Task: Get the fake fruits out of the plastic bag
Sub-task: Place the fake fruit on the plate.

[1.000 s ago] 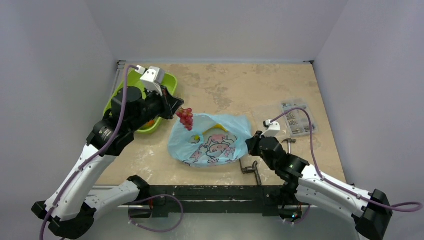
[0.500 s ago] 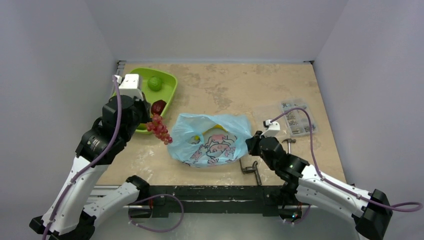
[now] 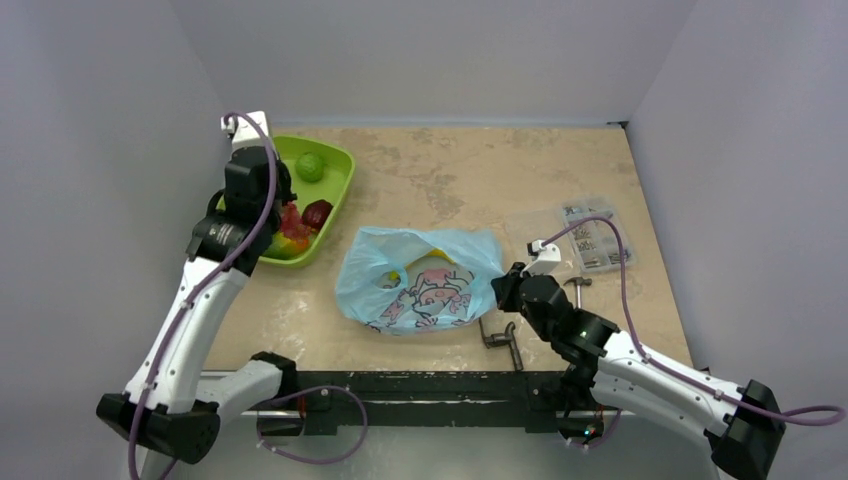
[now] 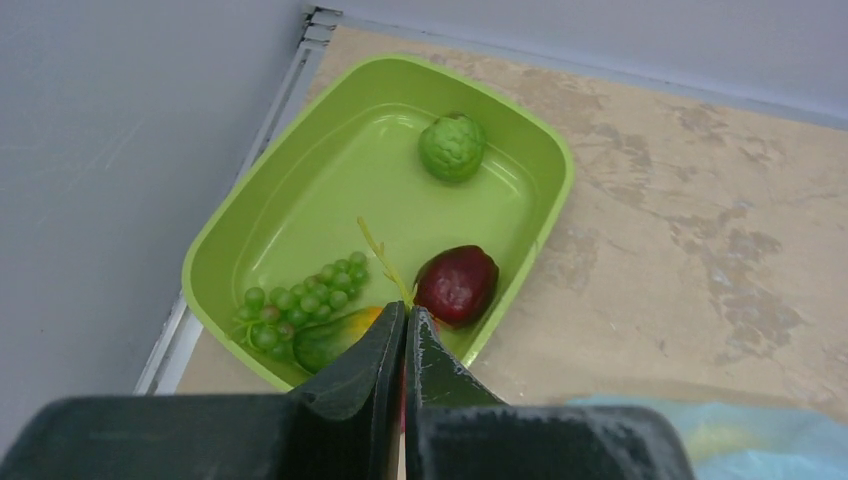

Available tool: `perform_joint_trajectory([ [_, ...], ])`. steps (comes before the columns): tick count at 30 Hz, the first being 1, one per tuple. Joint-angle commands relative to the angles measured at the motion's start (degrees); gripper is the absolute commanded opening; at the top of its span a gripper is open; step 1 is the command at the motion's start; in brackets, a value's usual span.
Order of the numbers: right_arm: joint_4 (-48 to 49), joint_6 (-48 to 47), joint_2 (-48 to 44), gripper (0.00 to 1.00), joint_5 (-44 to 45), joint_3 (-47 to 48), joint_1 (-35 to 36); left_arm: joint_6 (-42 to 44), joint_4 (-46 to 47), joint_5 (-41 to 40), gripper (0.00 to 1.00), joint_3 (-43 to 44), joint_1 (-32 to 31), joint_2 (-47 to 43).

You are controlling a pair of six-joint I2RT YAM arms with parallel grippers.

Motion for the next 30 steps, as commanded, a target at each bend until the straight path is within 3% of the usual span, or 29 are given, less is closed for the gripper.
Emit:
perform_joint_trajectory([
  [1,1.84,-0.87,-1.00,0.00,-0.34,-0.11,0.10,-0.34,5.85,0.95,0.00,2.85,5.10,6.55],
  [12,2.47,-1.23,0.45,0.00,-0.70,0.19,0.10,-1.05,10.83,4.50,0.00,-0.72,13.43,16.40],
  [16,2.87,-1.41,1.81,0.00,-0.87,0.56,0.10,-3.63,8.71,12.62,0.00,2.60,18.10,20.97],
  [21,2.95,-1.45,2.24,0.00,-0.95,0.70,0.10,-7.91,6.37,29.02,0.01,6.35,25.68,26.97],
  [23,2.91,-1.48,2.02,0.00,-0.97,0.58,0.10,-8.46,6.03,32.76,0.13,7.02,27.11,28.63],
  [26,3.07,-1.56,1.98,0.00,-1.06,0.57,0.10,-8.22,4.52,35.20,0.40,8.07,28.00,29.69],
  [30,3.05,-1.56,2.26,0.00,-1.14,0.66,0.10,-7.78,8.55,37.17,0.52,4.09,28.02,26.33],
])
